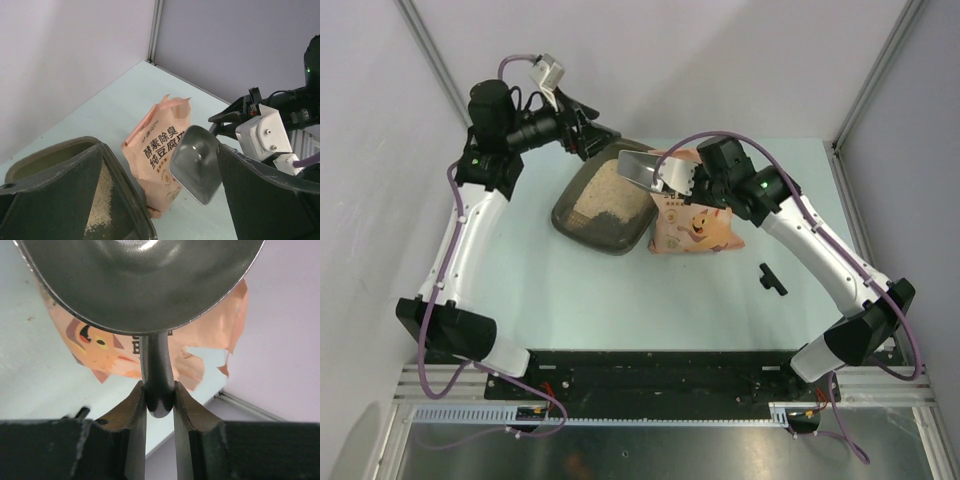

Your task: Fill the litter box with clean litter

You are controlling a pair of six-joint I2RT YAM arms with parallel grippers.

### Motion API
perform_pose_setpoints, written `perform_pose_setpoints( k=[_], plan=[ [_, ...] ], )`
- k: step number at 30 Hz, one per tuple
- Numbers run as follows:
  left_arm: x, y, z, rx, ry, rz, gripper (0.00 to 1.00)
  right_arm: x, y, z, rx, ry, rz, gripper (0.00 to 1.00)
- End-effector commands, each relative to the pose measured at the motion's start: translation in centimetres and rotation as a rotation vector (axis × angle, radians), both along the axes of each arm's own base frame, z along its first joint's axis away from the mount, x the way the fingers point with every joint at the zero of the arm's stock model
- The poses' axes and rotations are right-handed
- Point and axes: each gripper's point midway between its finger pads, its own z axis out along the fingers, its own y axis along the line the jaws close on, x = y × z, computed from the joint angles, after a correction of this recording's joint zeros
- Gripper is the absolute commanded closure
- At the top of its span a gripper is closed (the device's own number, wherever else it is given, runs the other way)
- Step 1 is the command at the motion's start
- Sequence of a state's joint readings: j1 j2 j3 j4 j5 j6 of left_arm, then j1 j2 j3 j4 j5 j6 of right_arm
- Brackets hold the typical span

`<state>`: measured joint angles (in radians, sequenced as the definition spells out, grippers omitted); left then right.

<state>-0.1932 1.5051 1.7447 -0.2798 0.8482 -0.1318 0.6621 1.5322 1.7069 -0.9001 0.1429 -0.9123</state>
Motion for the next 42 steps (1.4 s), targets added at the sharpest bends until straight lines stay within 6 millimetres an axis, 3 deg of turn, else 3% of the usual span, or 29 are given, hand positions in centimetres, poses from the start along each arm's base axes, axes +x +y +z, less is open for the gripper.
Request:
perform_pose_setpoints(
  k=[1, 5, 10, 18, 22, 27, 28, 30, 31, 32, 33, 34, 35, 36, 37, 38, 39, 40, 41, 42],
  plan=[
    [-1.1, 0.1, -1.3, -0.019, 0.098, 0.019, 0.01, 1.5, -0.2, 4.2, -0.037, -0.168, -0.021, 1.0],
    [-1.0, -0.2, -4.2, -0.021, 0.203, 0.051, 0.04, 2.1, 0.0, 5.2, -0.09, -0.233, -0.035, 1.0],
    [-0.8, -0.8, -6.3, -0.023, 0.284, 0.061, 0.06, 2.5, 0.8, 6.2, -0.114, -0.298, -0.013, 1.0],
    [-1.4, -2.1, -7.7, -0.032, 0.362, -0.034, 0.3, 3.2, 1.7, 7.1, -0.12, -0.358, 0.004, 1.0],
    [-2.0, -3.2, -8.6, -0.039, 0.416, -0.123, 0.49, 3.6, 2.1, 7.2, -0.137, -0.383, 0.024, 1.0],
    [-1.6, -4.1, -9.3, -0.061, 0.494, -0.191, 0.82, 4.0, 2.6, 7.1, -0.141, -0.393, 0.052, 1.0],
    [-1.5, -4.2, -9.3, -0.069, 0.514, -0.204, 0.92, 4.4, 2.1, 7.0, -0.131, -0.39, 0.04, 1.0],
    [-1.5, -4.5, -8.9, -0.075, 0.506, -0.237, 1.0, 5.2, 1.4, 6.9, -0.049, -0.369, -0.027, 1.0],
    [-1.3, -4.4, -8.7, -0.073, 0.484, -0.238, 1.0, 5.4, 1.3, 8.0, 0.031, -0.361, -0.049, 0.97],
    [-1.1, -4.3, -8.4, -0.075, 0.465, -0.231, 1.0, 6.2, -0.4, 8.2, 0.123, -0.315, -0.127, 0.78],
    [-0.9, -4.1, -7.6, -0.081, 0.419, -0.227, 1.0, 6.0, -1.0, 6.7, 0.153, -0.209, -0.147, 0.64],
    [-0.7, -3.8, -7.2, -0.092, 0.406, -0.217, 1.0, 5.7, -0.3, 7.0, 0.268, -0.126, -0.103, 0.49],
    [-0.4, -3.6, -7.1, -0.101, 0.4, -0.205, 1.0, 6.5, -2.4, 9.5, 0.376, -0.116, -0.153, 0.32],
    [-0.3, -3.4, -5.9, -0.12, 0.343, -0.204, 1.0, 5.9, -3.1, 9.2, 0.513, 0.008, -0.238, 0.27],
    [-0.2, -2.9, -5.3, -0.153, 0.355, -0.192, 1.0, 5.8, -1.8, 8.5, 0.632, 0.147, -0.191, 0.23],
    [-0.2, -2.7, -6.1, -0.176, 0.383, -0.189, 1.0, 6.7, -4.5, 10.7, 0.764, 0.175, -0.256, 0.19],
    [0.1, -2.5, -4.1, -0.221, 0.254, -0.207, 1.0, 6.2, -4.6, 10.7, 0.924, 0.318, -0.334, 0.17],
    [-0.4, -2.0, -3.4, -0.285, 0.31, -0.2, 1.0, 5.4, -3.4, 11.0, 1.05, 0.481, -0.283, 0.13],
    [-0.3, -1.9, -3.9, -0.3, 0.323, -0.199, 1.0, 5.3, -4.0, 11.3, 1.138, 0.564, -0.297, 0.06],
    [-0.3, -2.0, -3.8, -0.303, 0.323, -0.203, 1.0, 6.4, -4.8, 10.7, 1.216, 0.602, -0.289, 0.0]
  ],
)
